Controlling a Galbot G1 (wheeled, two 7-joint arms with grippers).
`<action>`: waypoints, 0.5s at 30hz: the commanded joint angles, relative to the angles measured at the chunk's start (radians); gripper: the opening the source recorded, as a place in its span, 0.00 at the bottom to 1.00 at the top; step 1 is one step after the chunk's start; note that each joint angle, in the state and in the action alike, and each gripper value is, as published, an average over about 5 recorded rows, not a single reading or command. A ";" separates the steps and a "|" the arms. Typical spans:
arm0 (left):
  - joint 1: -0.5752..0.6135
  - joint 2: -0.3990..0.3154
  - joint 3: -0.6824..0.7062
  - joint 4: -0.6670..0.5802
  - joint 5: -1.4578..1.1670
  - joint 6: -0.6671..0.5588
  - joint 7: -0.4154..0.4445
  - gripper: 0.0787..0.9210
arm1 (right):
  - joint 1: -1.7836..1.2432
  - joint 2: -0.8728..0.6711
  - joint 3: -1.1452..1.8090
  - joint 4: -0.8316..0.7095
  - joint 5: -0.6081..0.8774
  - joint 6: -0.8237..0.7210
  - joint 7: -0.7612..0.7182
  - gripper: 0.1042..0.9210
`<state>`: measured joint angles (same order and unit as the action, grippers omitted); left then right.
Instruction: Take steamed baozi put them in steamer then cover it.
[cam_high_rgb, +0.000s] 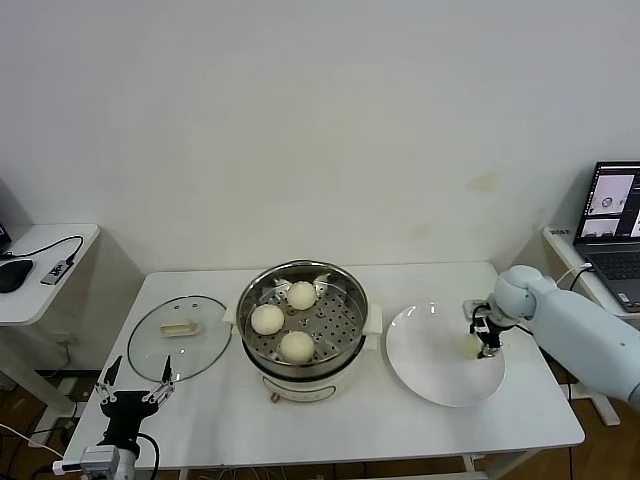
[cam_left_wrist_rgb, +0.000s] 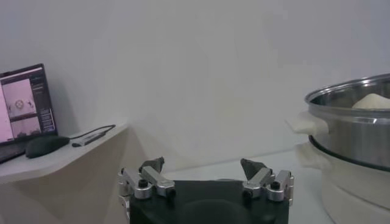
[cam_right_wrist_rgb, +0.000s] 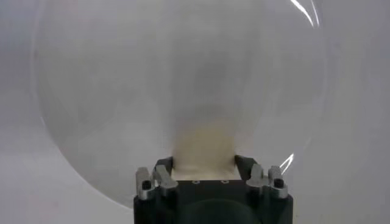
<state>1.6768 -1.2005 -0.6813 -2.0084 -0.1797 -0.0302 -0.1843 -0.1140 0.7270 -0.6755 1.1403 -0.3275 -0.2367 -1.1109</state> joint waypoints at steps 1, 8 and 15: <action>0.001 0.000 -0.001 -0.003 0.000 0.000 0.000 0.88 | 0.046 -0.029 -0.034 0.043 0.037 -0.011 -0.018 0.58; 0.003 0.004 -0.001 -0.014 -0.004 0.003 0.000 0.88 | 0.194 -0.098 -0.140 0.133 0.153 -0.046 -0.042 0.54; -0.006 0.008 0.008 -0.019 -0.003 0.008 0.001 0.88 | 0.442 -0.132 -0.315 0.241 0.320 -0.100 -0.032 0.52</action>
<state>1.6721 -1.1935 -0.6769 -2.0260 -0.1824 -0.0236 -0.1841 0.0608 0.6441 -0.8039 1.2582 -0.1907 -0.2866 -1.1413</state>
